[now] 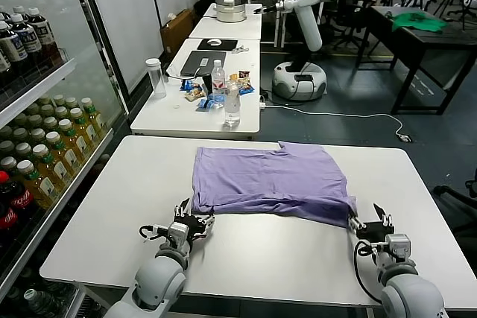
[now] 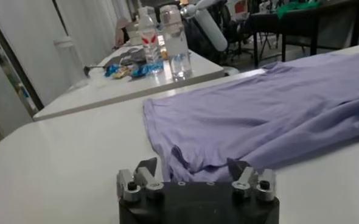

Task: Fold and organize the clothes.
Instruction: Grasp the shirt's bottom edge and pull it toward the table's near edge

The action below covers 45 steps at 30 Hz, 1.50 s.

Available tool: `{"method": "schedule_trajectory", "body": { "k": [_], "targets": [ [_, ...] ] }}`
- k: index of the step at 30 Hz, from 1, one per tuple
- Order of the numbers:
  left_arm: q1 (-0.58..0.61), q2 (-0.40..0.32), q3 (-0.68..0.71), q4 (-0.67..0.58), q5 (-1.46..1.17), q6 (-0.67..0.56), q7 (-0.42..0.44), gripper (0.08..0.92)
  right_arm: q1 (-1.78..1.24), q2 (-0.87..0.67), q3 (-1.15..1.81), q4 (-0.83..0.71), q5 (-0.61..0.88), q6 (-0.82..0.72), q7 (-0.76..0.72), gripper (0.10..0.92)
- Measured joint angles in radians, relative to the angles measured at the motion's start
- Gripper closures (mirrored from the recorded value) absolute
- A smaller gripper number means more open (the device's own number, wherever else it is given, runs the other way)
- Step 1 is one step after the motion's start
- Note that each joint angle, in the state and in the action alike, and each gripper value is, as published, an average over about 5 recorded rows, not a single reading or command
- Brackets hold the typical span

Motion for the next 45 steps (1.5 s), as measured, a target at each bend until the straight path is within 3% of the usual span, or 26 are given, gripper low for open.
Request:
{"method": "schedule_trajectory", "body": {
  "k": [5, 24, 28, 38, 45],
  "targets": [
    [-0.008, -0.016, 0.004, 0.019, -0.005, -0.001, -0.012, 0.367, 0.005, 0.006, -0.011, -0.028, 0.031, -0.005, 0.008, 0.282],
    [-0.014, -0.022, -0.016, 0.042, -0.083, -0.007, -0.010, 0.891, 0.029, -0.017, -0.023, -0.074, 0.066, 0.020, -0.021, 0.832],
    [-0.011, -0.017, -0.021, 0.040, -0.100, -0.010, -0.006, 0.903, 0.020, -0.028, -0.016, -0.068, 0.065, 0.022, -0.029, 0.908],
    [0.044, 0.000, -0.035, -0.028, -0.121, -0.020, 0.001, 0.903, -0.058, -0.034, 0.014, 0.008, 0.053, 0.028, -0.032, 0.914],
    [0.161, 0.006, -0.056, -0.148, -0.113, -0.029, -0.001, 0.903, -0.175, -0.032, 0.048, 0.108, 0.024, 0.035, -0.031, 0.914]
  ]
}}
